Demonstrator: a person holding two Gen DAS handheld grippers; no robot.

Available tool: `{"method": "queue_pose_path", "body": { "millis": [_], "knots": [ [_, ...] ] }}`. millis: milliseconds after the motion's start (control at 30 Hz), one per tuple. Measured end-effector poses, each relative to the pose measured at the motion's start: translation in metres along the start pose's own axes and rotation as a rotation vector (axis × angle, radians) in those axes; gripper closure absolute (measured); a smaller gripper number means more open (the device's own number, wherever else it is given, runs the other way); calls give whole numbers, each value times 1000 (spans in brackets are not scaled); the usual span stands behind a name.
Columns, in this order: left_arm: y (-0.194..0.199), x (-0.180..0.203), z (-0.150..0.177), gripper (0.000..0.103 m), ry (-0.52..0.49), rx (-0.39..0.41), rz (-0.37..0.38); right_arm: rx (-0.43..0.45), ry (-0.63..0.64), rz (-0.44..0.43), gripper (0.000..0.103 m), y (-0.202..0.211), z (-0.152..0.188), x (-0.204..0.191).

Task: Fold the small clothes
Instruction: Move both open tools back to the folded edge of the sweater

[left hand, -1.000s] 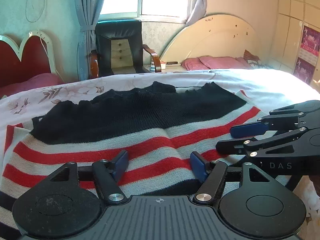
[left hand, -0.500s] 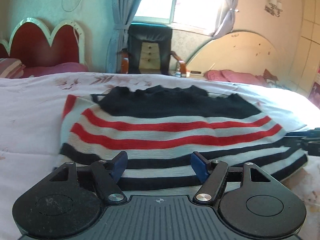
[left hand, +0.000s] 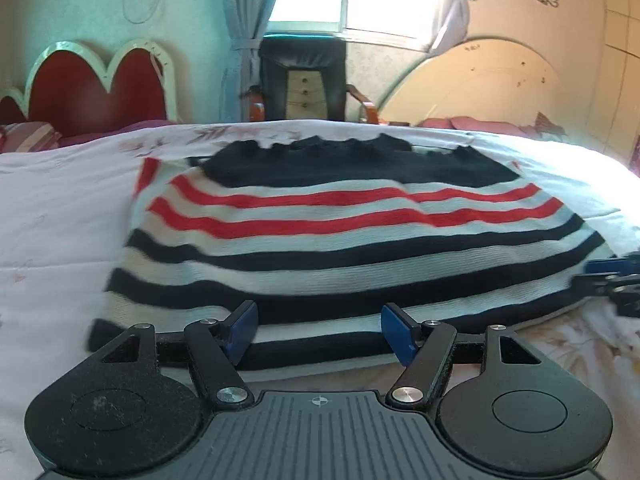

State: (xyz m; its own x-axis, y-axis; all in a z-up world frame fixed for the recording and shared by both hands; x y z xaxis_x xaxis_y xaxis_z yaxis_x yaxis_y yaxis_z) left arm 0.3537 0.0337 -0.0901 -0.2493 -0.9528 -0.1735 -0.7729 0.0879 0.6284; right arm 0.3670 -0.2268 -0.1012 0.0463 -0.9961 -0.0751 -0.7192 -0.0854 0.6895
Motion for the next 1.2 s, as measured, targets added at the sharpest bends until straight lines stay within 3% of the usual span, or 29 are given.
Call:
{"method": "queue_pose_path", "body": {
  "millis": [100, 167, 267, 400, 533, 667, 800, 933, 1133, 1200],
  "knots": [
    [7, -34, 21, 38, 92, 17, 50, -15, -94, 71, 75, 8, 7, 58],
    [5, -30, 20, 39, 50, 3, 31, -27, -137, 36, 76, 12, 11, 76],
    [-2, -16, 12, 38, -1, -31, -24, -22, -35, 94, 72, 10, 15, 58],
    [7, -11, 2, 38, -10, -18, -63, -19, -49, 114, 72, 13, 14, 54],
    [11, -17, -1, 38, -13, -3, -102, 56, -73, 109, 72, 27, -1, 53],
    [1, -26, 9, 38, 20, -39, -85, 51, -107, 125, 73, 14, -13, 60],
    [-1, -26, 10, 38, 19, -41, -78, -19, -112, 143, 71, -4, -4, 68],
    [3, -27, 1, 38, 10, -19, -93, -12, -114, 130, 72, -3, -5, 70],
    [-15, -31, -23, 38, 12, 9, -81, 81, -126, 93, 74, -4, -35, 67],
    [-30, -32, -25, 38, 10, -28, -75, 90, -129, 73, 84, -12, -42, 65]
  ]
}}
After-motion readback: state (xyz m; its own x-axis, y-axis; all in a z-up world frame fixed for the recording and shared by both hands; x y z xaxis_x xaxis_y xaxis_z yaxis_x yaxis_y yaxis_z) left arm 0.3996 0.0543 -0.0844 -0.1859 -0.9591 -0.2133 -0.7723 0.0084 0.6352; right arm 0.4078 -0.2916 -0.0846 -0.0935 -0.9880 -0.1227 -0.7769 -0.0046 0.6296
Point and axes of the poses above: each gripper's, at about its wrist camera, not at the fingertips, and y roughly against the way its jaws point, x to its right, z to its underside, the point moved 3 cm from there along -y, roughly the way its jaws point, and after that the axes turned 15 degrees about -y, right-handed, at the moved point
